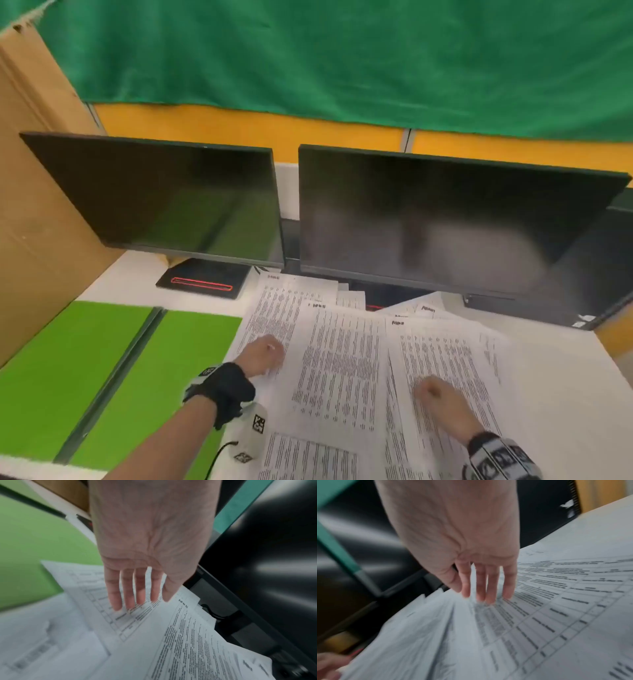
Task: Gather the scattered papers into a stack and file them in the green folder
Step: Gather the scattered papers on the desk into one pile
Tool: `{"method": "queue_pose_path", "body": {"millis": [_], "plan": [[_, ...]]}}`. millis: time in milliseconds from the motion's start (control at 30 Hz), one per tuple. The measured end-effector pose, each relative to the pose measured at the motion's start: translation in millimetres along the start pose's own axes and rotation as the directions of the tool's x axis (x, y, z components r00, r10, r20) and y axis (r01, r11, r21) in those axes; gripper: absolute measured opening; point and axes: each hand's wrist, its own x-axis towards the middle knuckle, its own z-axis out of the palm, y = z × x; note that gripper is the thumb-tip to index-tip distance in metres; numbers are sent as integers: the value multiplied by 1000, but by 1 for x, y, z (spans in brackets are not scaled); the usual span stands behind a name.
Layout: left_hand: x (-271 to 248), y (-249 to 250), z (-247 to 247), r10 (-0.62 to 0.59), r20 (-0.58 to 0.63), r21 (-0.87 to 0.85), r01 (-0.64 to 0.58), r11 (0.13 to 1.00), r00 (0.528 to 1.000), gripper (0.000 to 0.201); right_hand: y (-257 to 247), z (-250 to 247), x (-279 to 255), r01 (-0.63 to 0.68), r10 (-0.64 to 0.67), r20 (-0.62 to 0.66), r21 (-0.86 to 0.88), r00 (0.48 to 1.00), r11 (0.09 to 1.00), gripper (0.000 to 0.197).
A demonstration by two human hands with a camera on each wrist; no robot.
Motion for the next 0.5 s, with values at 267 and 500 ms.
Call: {"method": "queue_pose_path", "body": {"millis": [267,500], "plan": [[33,16,26,-208,-233,-150,176,973,950,71,32,-24,20,-527,497,-257,-63,829,847,92],[42,23,48,-195,-116,19,198,980,974,23,45,-26,23,-661,612,-288,-119,737,741,120]]}}
